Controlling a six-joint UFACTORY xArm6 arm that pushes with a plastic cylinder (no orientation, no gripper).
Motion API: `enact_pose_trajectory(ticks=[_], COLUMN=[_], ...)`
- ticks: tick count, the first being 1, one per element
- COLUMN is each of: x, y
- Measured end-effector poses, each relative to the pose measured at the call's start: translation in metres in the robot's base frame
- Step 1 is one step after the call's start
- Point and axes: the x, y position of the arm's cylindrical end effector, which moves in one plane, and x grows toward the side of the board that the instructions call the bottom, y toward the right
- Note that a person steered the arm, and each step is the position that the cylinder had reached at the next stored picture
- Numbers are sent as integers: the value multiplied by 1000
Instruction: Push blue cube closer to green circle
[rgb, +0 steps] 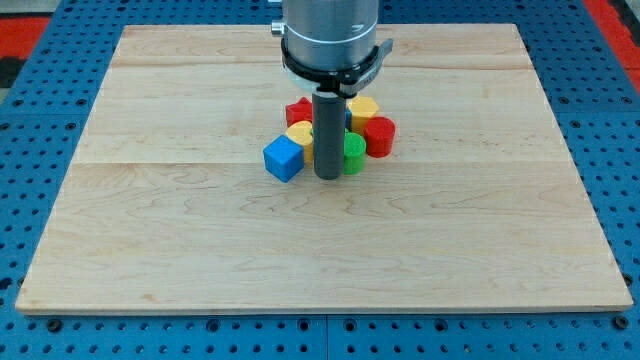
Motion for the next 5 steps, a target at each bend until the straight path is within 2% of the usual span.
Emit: enact_pose_trajectory(ticks=[2,4,5], x=[38,27,8], y=[-12,-130,-156])
